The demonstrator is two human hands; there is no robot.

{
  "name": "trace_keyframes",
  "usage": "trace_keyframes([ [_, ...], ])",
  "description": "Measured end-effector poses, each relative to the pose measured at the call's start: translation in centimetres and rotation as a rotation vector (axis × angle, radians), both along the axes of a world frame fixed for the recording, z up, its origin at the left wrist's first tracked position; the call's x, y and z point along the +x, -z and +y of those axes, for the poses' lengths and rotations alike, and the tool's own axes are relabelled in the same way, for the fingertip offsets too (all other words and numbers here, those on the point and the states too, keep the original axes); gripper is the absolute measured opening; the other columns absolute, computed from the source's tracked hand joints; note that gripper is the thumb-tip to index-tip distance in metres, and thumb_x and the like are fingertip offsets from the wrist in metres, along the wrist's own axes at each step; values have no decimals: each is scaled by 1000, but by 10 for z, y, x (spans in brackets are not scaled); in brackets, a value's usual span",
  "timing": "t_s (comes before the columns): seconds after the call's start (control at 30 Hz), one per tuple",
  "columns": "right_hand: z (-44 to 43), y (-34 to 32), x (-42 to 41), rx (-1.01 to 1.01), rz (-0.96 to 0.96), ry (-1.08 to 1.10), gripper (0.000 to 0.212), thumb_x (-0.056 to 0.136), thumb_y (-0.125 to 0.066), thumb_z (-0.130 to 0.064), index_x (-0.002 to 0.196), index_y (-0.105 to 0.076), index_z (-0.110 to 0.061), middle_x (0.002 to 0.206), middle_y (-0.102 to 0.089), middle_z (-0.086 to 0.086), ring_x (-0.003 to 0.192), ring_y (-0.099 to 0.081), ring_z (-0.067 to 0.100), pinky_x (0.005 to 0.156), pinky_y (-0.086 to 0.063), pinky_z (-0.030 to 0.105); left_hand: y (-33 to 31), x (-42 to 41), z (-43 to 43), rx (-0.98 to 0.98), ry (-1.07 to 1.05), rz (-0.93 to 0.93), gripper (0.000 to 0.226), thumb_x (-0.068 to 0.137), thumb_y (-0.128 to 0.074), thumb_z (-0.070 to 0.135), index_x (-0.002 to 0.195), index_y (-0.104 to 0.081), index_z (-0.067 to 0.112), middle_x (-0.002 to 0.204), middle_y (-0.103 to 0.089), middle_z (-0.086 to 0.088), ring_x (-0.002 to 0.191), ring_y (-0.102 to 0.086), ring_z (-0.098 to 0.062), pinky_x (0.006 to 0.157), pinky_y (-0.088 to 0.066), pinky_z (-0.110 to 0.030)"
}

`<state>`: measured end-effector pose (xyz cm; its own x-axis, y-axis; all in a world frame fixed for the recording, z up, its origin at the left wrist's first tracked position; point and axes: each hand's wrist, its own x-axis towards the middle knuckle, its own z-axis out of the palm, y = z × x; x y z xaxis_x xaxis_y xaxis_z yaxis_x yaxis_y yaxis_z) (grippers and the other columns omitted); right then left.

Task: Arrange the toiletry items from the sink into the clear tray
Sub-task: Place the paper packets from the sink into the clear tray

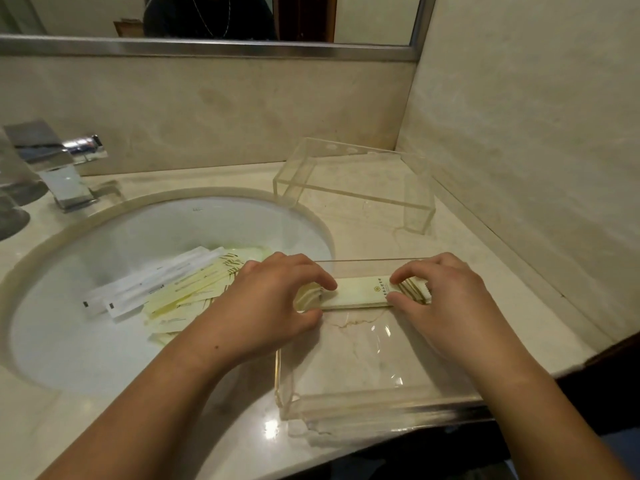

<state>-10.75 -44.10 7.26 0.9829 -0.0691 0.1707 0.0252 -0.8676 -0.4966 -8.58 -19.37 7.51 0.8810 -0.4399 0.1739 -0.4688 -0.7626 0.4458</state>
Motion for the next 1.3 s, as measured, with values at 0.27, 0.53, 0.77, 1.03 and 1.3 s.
trace_keyframes([
  [0.27, 0, 0, -1, -51, 47, -47, 32, 75, -80, -48, 104, -69, -45, 104, -52, -20, 105, -48, 5, 76, -33, 14, 4, 2, -1, -40, -19, 31, 27, 85, -68, 31, 108, -70, 45, 115, -61, 27, 110, -53, 0, 103, -44, -45],
  [0.53, 6, 5, -1, -73, -6, 0, 30, 76, -79, -46, 105, -70, -43, 103, -53, -20, 103, -55, 9, 82, -44, 24, 6, 3, 0, -64, -2, 41, 24, 87, -66, 29, 105, -72, 44, 114, -62, 27, 109, -52, -1, 102, -45, -44],
  [0.77, 12, 1, -8, -79, 11, 22, 37, 76, -78, -49, 111, -67, -44, 108, -50, -17, 107, -53, 11, 86, -48, 28, 5, 2, 1, -75, 7, 9, 20, 92, -63, 33, 107, -72, 41, 115, -62, 25, 111, -51, -2, 102, -43, -42],
  [1.03, 49, -28, -15, -67, -133, -88, 42, 85, -65, -55, 125, -59, -43, 127, -48, -16, 124, -44, 9, 104, -41, 31, -23, 0, 23, 21, -18, -105, 26, 97, -53, 43, 121, -64, 45, 128, -56, 26, 121, -44, -2, 107, -34, -34],
  [1.3, 138, -50, 6, -74, -123, -357, 39, 89, -61, -54, 126, -59, -42, 130, -49, -14, 127, -41, 8, 109, -38, 33, -30, 19, 124, 140, -209, -117, 28, 95, -57, 40, 122, -61, 46, 128, -59, 19, 124, -48, -12, 109, -37, -46],
])
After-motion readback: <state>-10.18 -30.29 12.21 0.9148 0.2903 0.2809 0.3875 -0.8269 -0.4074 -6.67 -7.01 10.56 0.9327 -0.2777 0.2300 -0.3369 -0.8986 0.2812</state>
